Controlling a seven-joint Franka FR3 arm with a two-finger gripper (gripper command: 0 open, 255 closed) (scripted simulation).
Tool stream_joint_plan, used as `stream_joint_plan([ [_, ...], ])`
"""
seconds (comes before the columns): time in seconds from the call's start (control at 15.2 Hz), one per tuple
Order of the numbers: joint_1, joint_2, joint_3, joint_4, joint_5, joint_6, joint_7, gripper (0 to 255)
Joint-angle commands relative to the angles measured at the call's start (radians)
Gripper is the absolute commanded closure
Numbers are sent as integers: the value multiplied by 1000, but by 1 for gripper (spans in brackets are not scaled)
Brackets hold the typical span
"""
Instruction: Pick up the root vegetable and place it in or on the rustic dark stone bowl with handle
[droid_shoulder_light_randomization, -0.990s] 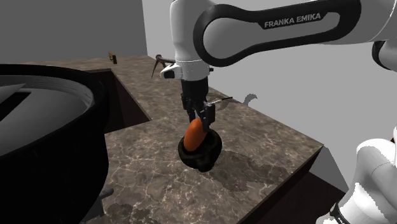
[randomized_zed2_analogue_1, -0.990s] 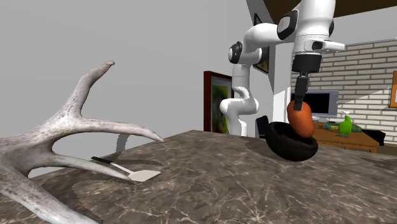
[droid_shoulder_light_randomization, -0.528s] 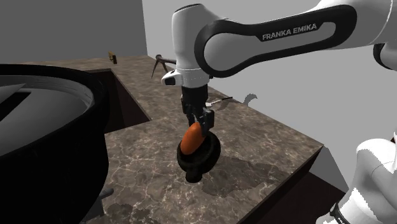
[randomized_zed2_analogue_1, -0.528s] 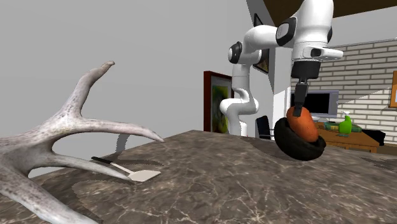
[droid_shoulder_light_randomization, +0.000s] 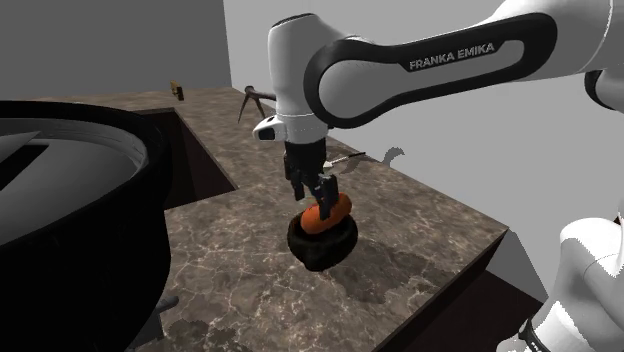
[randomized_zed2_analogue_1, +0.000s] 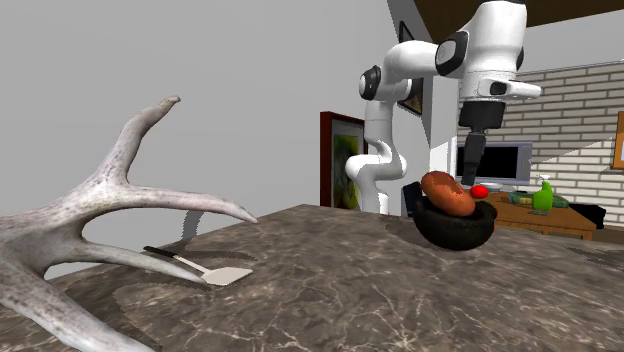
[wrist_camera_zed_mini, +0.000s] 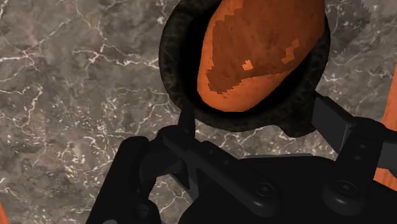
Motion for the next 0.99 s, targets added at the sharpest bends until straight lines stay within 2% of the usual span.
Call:
stream_joint_plan([
  [0.0, 0, 0, 0, -1, 0, -1, 0, 0],
  [0.13, -1, 2, -1, 0, 0, -1, -2, 0],
  [0.4, 4, 22, 3, 153, 0, -133, -3, 0],
  [0.92, 4, 22, 2, 153, 0, -133, -3, 0],
])
